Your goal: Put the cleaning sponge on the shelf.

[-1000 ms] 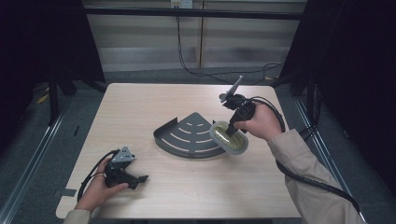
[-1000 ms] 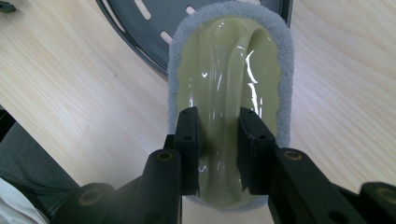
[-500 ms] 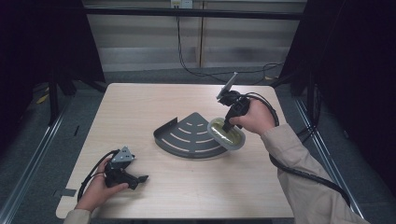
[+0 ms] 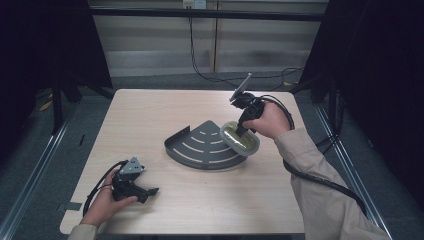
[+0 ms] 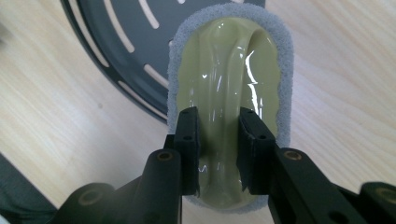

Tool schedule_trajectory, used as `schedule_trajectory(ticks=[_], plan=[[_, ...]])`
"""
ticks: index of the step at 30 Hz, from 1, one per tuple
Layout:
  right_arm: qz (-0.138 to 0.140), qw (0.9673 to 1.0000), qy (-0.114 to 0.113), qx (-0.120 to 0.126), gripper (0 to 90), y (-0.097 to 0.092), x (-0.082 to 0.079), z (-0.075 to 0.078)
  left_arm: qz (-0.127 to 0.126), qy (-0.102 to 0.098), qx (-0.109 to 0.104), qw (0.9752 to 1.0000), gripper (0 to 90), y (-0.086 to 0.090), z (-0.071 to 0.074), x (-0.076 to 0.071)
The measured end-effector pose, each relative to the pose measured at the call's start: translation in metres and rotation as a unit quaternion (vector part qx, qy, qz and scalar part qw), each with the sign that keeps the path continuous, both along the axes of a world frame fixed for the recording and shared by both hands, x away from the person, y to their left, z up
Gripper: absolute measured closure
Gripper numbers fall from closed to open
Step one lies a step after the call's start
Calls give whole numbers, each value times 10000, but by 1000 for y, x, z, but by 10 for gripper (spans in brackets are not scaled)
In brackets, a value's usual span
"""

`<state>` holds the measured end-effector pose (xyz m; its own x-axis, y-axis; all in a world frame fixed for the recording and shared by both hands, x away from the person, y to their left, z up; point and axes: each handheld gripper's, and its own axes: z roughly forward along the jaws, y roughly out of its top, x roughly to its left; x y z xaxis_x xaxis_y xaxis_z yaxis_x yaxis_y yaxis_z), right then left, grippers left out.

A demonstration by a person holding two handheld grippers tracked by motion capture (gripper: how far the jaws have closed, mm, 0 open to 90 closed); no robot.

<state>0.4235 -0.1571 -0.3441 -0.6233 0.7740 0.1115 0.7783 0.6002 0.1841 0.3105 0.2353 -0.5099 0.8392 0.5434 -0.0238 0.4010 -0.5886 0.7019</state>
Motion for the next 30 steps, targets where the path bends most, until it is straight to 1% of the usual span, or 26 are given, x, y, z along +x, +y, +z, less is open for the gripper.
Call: schedule_trajectory(ticks=[3,6,7,15,18,23,24,26,30], plan=[[16,10000,-18,37,718,1,3,-1,-4,-2,-2,10000,0,0,0,0],[8,10000,-34,13,717,4,5,-1,-3,-2,-4,10000,1,0,0,0],[32,10000,-72,15,718,4,6,-1,1,2,-2,10000,1,0,0,0],[19,10000,-69,39,717,9,11,1,-7,1,-7,10000,1,0,0,0],[35,10000,-56,-10,717,11,13,-1,0,2,-2,10000,1,0,0,0],[53,10000,-75,35,717,15,17,-4,-11,12,-8,10000,1,0,0,0],[22,10000,-50,19,718,15,17,-4,-16,8,-11,10000,0,0,0,0],[25,9999,-108,25,717,17,20,-5,-18,11,-13,10000,0,0,0,0],[5,10000,-79,48,717,18,22,-6,-13,14,-11,10000,1,0,0,0]])
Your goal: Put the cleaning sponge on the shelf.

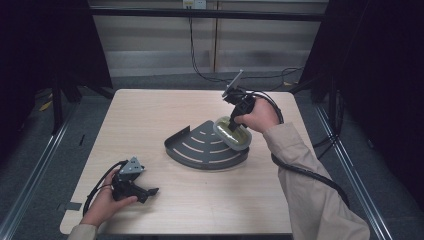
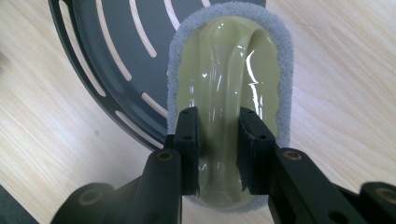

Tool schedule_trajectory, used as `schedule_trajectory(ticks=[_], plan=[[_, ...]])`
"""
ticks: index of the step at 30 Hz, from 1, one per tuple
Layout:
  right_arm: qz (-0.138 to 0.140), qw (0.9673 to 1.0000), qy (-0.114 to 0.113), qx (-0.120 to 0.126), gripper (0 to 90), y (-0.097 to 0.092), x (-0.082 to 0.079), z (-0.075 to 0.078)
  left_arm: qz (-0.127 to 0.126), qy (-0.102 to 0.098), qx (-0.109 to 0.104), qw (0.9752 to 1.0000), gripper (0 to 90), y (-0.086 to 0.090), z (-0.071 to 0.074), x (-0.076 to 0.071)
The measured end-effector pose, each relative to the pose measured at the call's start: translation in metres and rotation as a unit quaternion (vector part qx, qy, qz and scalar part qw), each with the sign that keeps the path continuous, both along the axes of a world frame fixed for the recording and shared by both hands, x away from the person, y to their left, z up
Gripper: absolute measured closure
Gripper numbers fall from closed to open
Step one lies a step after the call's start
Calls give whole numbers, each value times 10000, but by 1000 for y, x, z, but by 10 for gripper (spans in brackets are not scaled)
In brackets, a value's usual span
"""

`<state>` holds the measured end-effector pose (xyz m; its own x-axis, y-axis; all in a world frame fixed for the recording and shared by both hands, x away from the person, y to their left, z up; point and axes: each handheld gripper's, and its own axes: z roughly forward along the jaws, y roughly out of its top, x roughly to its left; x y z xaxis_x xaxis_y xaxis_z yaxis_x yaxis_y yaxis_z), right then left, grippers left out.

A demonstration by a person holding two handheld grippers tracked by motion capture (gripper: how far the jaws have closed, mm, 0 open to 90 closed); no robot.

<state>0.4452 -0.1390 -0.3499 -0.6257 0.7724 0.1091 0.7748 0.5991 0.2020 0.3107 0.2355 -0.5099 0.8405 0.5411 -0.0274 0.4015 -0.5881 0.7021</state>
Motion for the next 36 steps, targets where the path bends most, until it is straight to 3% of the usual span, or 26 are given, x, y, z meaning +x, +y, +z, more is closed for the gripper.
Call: schedule_trajectory(ticks=[36], plan=[[156,9998,137,-2,717,16,7,-31,-5,-3,-3,10000,0,0,0,0]])
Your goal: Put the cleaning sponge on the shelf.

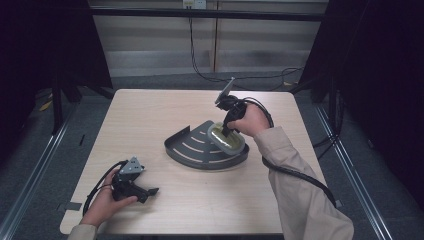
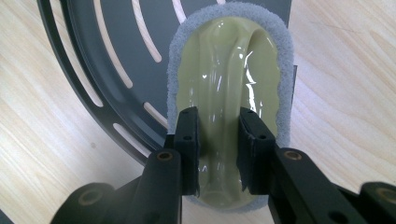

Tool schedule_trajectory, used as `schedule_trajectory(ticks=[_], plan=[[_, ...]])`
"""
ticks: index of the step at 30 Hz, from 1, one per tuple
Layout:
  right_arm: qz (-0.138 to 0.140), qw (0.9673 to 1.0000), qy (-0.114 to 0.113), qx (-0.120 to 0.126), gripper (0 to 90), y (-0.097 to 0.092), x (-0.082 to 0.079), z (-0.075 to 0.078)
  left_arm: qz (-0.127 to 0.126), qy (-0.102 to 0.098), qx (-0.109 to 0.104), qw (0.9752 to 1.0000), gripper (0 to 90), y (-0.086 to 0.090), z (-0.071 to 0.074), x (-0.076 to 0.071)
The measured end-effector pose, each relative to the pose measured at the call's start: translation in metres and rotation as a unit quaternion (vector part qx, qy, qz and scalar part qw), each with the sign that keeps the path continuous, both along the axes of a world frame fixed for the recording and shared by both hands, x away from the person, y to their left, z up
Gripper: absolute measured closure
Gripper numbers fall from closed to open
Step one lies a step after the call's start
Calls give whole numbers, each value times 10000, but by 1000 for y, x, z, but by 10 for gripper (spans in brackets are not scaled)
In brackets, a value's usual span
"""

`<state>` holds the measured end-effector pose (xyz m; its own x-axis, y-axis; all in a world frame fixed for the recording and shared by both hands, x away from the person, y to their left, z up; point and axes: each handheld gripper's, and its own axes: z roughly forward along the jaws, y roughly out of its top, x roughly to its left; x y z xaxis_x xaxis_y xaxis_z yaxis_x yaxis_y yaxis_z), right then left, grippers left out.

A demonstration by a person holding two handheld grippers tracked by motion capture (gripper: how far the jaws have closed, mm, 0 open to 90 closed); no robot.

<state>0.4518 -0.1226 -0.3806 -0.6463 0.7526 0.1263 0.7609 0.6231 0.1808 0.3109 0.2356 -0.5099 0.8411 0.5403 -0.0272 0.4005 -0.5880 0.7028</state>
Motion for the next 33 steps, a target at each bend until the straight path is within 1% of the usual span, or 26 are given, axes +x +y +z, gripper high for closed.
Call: schedule_trajectory(ticks=[6,8,10,11,16,23,31,32,33], plan=[[17,10000,9,-10,717,0,0,-5,6,2,3,10000,1,0,0,0],[4,10000,30,23,717,1,0,-6,2,-2,1,10000,0,0,0,0],[33,10000,12,-13,716,1,1,-7,10,-6,0,10000,1,0,0,0],[41,10000,11,7,716,2,1,-8,10,-2,8,10000,0,0,0,0],[-19,10000,44,-41,717,4,1,-11,11,-9,6,10000,0,0,0,0],[33,9999,17,-100,717,7,1,-15,12,-9,6,10000,0,0,0,0],[24,9999,48,-85,717,6,2,-20,12,-5,3,10000,1,0,0,0],[-14,9999,67,-91,716,6,2,-20,11,-6,3,10000,0,0,0,0],[27,9999,59,-88,716,5,2,-21,12,-5,2,10000,0,0,0,0]])
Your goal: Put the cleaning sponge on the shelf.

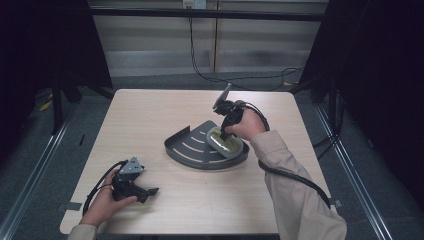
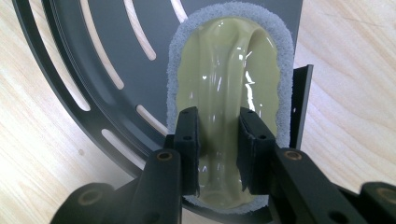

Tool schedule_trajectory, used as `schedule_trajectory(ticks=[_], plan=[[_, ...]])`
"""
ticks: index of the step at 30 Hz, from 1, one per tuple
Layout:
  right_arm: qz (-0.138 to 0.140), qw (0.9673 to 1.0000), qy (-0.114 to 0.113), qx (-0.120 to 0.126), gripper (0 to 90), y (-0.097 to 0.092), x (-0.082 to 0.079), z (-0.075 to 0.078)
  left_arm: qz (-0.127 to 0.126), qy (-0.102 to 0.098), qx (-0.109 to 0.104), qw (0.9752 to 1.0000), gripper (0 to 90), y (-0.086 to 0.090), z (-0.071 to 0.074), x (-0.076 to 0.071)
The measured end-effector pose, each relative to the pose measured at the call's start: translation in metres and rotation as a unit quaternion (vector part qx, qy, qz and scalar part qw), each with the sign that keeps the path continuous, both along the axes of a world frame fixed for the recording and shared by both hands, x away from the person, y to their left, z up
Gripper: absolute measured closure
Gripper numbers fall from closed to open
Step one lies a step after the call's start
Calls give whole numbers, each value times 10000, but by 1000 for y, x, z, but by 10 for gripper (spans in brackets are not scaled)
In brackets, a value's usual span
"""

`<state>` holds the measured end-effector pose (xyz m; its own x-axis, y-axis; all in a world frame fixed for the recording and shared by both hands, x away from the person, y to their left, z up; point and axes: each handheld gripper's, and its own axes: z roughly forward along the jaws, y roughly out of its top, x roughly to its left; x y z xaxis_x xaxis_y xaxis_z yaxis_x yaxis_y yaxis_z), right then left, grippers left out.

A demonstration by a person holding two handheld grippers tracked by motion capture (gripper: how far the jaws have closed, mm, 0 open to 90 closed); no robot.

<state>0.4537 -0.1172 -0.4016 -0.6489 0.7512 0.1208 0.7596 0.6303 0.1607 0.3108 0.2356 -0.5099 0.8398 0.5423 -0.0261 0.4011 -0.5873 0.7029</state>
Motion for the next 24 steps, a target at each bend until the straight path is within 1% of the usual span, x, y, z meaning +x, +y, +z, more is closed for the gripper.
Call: schedule_trajectory(ticks=[2,6,7,12,14,15,20,24], plan=[[-16,10000,-20,33,716,-1,0,-2,-4,6,-6,10000,0,0,0,0],[-26,10000,21,23,716,-2,0,-5,8,15,-34,10000,0,0,0,0],[-27,10000,27,60,716,-3,0,-7,9,15,-34,10000,0,0,0,0],[-42,10000,52,64,715,-5,0,-10,-5,9,-11,10000,0,0,0,0],[-47,10000,54,31,715,-6,0,-11,-3,6,-8,10000,0,0,0,0],[-55,10000,50,62,714,-7,0,-12,-6,7,-4,10000,0,0,0,0],[-26,10000,43,28,714,-9,0,-15,5,17,-33,10000,0,0,0,0],[-69,10000,67,20,714,-11,-1,-17,5,18,-34,10000,0,0,0,0]])
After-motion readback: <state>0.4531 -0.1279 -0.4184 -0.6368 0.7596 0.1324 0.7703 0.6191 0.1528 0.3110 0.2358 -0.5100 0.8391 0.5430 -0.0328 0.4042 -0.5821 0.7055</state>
